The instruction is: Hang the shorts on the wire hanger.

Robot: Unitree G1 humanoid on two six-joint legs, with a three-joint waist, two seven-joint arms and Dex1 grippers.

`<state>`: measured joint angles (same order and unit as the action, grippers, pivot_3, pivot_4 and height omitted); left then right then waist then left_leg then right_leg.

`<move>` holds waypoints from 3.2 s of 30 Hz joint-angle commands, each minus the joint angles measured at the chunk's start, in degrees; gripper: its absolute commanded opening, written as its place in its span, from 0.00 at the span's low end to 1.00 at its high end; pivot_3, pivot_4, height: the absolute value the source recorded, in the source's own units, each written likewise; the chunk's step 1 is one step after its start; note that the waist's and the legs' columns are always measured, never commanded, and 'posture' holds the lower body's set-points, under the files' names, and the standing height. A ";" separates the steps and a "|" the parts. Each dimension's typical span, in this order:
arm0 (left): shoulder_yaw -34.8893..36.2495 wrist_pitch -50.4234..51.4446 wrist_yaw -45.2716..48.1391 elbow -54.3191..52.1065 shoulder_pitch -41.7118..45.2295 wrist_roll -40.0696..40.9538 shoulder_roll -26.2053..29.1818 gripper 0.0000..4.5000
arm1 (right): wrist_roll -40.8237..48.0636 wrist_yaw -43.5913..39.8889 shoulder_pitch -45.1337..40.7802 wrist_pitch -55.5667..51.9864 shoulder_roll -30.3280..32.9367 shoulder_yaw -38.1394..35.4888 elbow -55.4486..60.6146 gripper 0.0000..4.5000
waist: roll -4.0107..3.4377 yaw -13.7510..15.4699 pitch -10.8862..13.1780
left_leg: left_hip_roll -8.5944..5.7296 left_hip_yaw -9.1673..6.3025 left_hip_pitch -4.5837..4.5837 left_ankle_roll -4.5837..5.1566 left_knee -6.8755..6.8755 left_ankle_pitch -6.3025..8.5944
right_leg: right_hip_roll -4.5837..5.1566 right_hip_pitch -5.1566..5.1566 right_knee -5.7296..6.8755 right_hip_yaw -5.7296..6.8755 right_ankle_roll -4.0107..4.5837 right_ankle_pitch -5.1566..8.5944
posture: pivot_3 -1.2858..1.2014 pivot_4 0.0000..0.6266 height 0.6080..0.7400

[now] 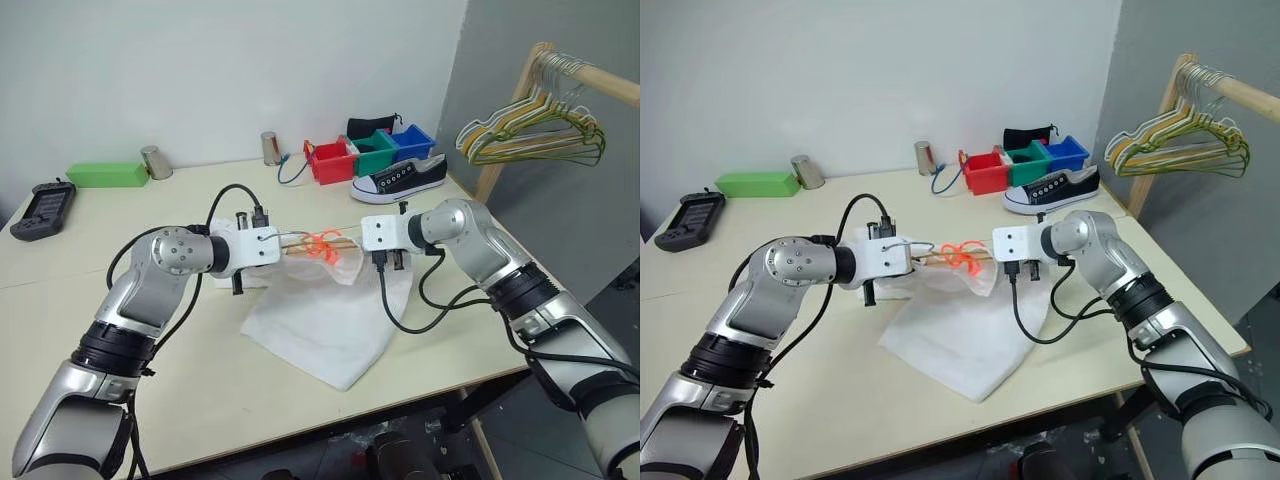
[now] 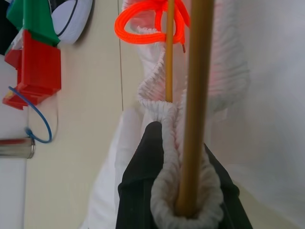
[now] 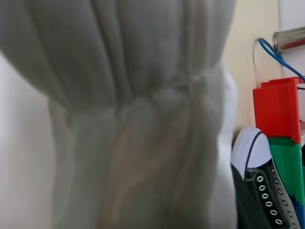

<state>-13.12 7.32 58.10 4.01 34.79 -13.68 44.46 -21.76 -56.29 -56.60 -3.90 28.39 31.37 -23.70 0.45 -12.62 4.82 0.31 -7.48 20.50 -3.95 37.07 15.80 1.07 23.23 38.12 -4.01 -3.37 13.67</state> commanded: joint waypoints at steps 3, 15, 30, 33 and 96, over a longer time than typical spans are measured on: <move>0.88 -3.11 -0.50 -1.83 3.25 1.28 -0.83 0.00 | -1.70 1.45 -0.29 1.04 0.53 -1.33 -1.21 0.01 | 0.00 -0.01 0.00 | 0.00 0.00 0.00 0.00 0.00 0.00 | 0.00 0.00 0.00 0.00 0.00 0.00 | 0.46 0.00 1.00; 3.23 -7.31 -1.34 0.53 2.90 3.77 0.09 0.35 | 0.90 0.43 1.17 -2.35 0.42 -4.20 -0.27 0.00 | 0.01 -0.01 -0.01 | -0.03 0.00 0.00 -0.02 0.01 -0.01 | 0.04 -0.01 0.00 -0.01 0.01 -0.01 | 0.46 0.00 1.00; 7.81 -9.10 1.63 -0.02 1.08 9.58 6.52 1.00 | 5.52 -2.65 5.06 -10.69 1.76 -8.62 4.72 0.00 | 0.00 -0.09 -0.03 | -0.06 0.00 0.00 -0.01 0.01 -0.01 | 0.05 -0.01 0.01 -0.02 0.00 0.00 | 0.45 0.00 1.00; 10.90 -5.22 1.90 -2.16 1.44 14.57 5.80 1.00 | 6.27 -2.65 6.15 -12.17 2.30 -9.08 5.45 0.00 | 0.01 -0.07 -0.03 | -0.06 -0.02 0.01 -0.01 0.02 -0.01 | 0.05 -0.01 0.00 -0.01 0.00 0.00 | 0.45 0.00 1.00; 0.07 4.00 -11.75 -3.92 12.11 26.51 -35.21 1.00 | 19.44 49.60 26.80 -52.16 5.33 -52.28 26.71 0.00 | -1.01 -12.82 -1.30 | -0.47 1.81 -0.16 0.10 -0.06 0.05 | 0.42 -0.19 -0.39 -1.76 -1.04 0.63 | 0.35 0.00 1.00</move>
<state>-13.75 12.13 46.81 0.78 45.99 12.92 9.13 -2.22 -6.54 -28.57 -58.92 32.69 -21.94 -1.10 -0.56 -25.44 3.53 -0.16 -5.67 20.34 -3.85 37.00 15.86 1.48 23.05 37.73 -5.77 -4.41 14.30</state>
